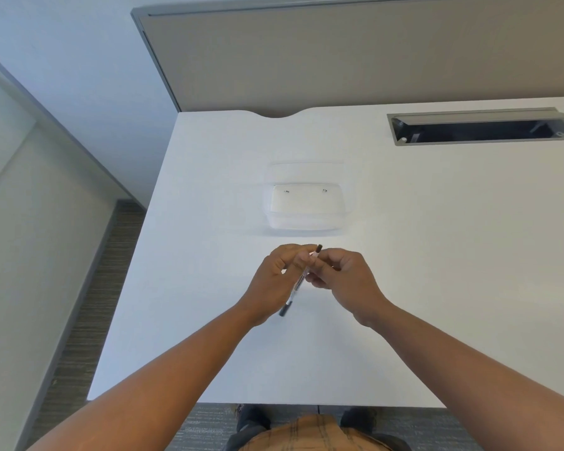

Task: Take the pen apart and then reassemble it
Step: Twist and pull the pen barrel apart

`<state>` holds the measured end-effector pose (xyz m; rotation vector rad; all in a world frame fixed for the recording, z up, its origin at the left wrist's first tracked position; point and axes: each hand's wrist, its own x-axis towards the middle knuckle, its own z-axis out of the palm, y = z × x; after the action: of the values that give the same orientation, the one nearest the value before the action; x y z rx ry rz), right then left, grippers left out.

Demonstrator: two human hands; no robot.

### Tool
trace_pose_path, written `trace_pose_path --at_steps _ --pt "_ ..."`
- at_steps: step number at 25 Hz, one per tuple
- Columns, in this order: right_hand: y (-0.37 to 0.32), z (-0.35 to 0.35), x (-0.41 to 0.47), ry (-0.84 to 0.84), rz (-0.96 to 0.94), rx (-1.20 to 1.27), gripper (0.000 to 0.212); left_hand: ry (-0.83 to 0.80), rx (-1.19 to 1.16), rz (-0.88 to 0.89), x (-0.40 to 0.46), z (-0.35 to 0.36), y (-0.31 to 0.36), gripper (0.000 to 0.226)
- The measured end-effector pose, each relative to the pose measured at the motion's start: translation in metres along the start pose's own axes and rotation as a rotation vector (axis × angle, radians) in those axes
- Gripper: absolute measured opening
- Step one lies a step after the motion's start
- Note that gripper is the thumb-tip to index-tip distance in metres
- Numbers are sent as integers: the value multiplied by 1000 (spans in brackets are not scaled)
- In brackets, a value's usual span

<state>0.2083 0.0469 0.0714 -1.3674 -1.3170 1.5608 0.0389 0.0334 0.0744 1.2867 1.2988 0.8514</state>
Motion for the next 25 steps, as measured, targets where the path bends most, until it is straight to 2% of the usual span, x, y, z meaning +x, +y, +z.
trace_pose_path --at_steps 2,5,8,11,15,19,21,25 --pt "0 -3 1 21 24 144 28 -85 123 30 -1 0 -4 35" --pt "-1 -8 -2 -4 76 159 19 -129 283 102 2 -7 -10 42" --pt "-8 -12 -3 0 190 84 34 -141 536 211 9 -17 -8 56" --pt "-11 -18 -1 -36 254 -42 44 -118 721 360 14 -21 -4 47" --pt "-8 -23 2 -96 239 -78 44 -69 820 449 16 -20 0 34" --pt "-4 -27 4 -117 98 -222 28 -50 847 441 16 -19 0 32" --pt "-2 -28 5 -107 97 -193 23 -41 860 443 16 -21 -1 33" --pt "-4 -29 7 -89 158 -188 47 -33 892 454 17 -20 0 33"
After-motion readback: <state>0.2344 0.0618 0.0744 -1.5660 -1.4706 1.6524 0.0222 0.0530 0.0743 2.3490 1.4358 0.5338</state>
